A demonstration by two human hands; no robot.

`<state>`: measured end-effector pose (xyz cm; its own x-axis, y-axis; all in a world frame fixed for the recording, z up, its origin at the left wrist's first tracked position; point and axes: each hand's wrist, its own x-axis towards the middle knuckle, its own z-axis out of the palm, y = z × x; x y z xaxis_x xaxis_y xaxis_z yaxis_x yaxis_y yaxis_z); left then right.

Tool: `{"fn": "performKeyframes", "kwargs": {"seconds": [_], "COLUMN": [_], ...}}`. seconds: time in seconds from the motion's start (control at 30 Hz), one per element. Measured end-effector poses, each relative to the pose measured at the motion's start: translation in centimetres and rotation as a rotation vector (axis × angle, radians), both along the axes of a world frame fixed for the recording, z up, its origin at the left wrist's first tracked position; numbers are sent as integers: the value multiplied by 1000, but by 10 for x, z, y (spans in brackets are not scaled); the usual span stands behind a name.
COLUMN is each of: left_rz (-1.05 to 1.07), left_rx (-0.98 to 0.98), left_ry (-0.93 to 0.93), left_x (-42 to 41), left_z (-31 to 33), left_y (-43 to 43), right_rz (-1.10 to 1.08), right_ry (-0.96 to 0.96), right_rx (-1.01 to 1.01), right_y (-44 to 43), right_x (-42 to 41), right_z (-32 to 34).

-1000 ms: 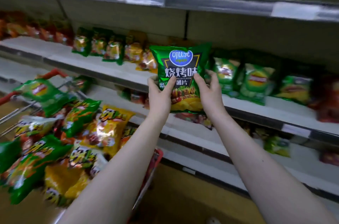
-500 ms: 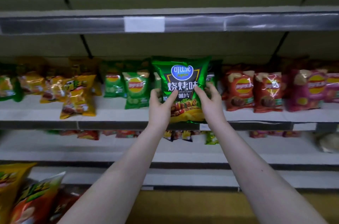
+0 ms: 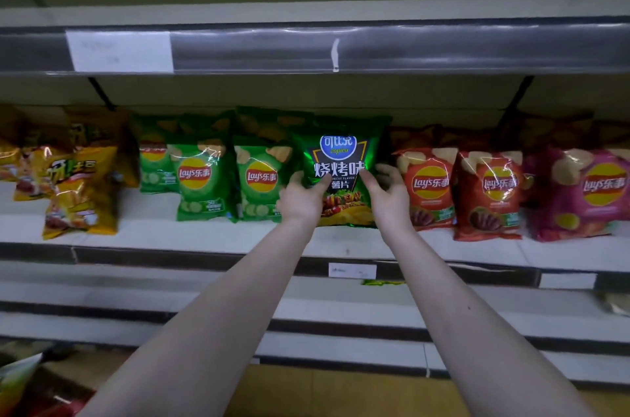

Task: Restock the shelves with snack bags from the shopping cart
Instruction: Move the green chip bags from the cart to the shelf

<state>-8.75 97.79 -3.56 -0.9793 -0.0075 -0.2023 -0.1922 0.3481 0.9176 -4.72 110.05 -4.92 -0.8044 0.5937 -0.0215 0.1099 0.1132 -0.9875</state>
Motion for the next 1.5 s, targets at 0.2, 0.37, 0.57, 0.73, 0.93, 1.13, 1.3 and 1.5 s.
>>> {"fn": "performKeyframes", "kwargs": {"seconds": [0.2, 0.37, 0.57, 0.73, 0.93, 1.13, 1.3, 1.5], "left_rz": [-42, -87, -84, -86, -37, -7, 45, 282], "left_rx": [167, 189, 199, 197, 179, 304, 385, 363], "left_ry": [-80, -120, -198, -211, -33, 131, 201, 289], "left_x": [-9, -18, -19, -13, -3, 21, 56, 110], "left_z": [-4, -13, -21, -21, -4, 27, 47, 59], "left_y": [15, 21, 22, 22, 14, -18, -86, -232], "right_rz": [27, 46, 64, 74, 94, 157, 319, 586], "right_ry": [-74, -70, -105, -106, -52, 29, 126, 175], "right_rx": [-97, -136, -72, -87, 66, 175, 23, -72], "right_y": [12, 17, 19, 20, 15, -22, -106, -249], "right_x": [-14, -20, -21, -17, -5, 10, 24, 48], "right_z": [-19, -28, -41, -39, -15, 20, 46, 53]}}
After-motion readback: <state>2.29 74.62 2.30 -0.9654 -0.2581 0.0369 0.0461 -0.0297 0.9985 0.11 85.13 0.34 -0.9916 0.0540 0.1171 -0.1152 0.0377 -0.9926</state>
